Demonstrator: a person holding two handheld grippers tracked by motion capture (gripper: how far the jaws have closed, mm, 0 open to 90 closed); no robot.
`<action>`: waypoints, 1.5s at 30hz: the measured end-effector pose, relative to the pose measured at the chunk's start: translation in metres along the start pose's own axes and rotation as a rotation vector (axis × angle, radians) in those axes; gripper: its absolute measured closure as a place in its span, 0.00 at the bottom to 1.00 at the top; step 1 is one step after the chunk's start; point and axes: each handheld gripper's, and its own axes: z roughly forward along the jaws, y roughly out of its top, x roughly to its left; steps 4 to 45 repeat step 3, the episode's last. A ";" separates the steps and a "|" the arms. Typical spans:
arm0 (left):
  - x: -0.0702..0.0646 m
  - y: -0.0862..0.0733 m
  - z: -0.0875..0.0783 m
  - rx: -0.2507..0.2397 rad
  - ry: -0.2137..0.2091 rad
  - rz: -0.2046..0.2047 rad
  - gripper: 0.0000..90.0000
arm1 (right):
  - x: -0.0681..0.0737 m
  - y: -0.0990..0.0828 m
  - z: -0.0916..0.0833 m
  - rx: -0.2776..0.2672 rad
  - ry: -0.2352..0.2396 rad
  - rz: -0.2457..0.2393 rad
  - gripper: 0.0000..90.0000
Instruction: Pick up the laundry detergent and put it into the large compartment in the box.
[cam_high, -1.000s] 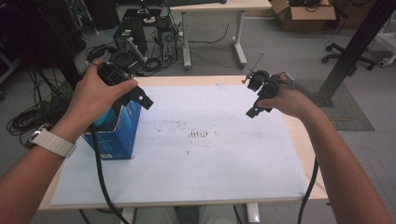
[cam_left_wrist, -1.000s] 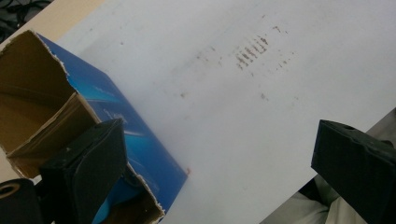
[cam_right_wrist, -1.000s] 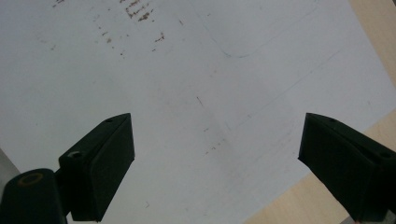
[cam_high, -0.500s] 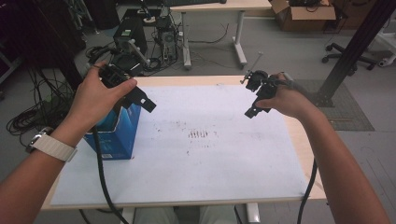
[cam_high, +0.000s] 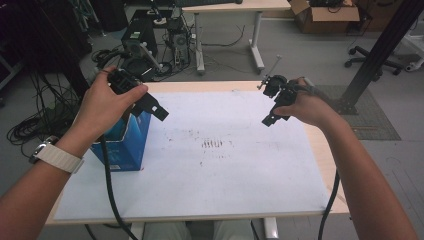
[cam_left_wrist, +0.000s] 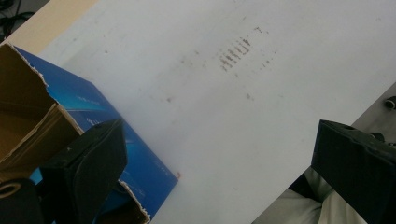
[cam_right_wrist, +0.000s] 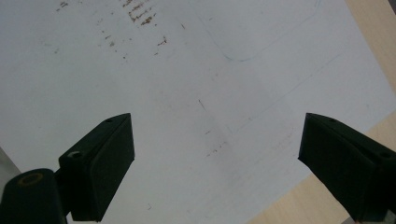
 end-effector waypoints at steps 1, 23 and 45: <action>0.000 0.000 0.000 -0.001 -0.001 0.000 0.04 | 0.000 0.000 0.000 0.001 -0.001 0.001 0.11; 0.000 0.000 0.000 -0.002 -0.002 0.002 0.04 | -0.001 -0.001 0.000 0.001 -0.001 0.002 0.11; 0.000 0.000 0.000 -0.002 -0.002 0.002 0.04 | -0.001 -0.001 0.000 0.001 -0.001 0.002 0.11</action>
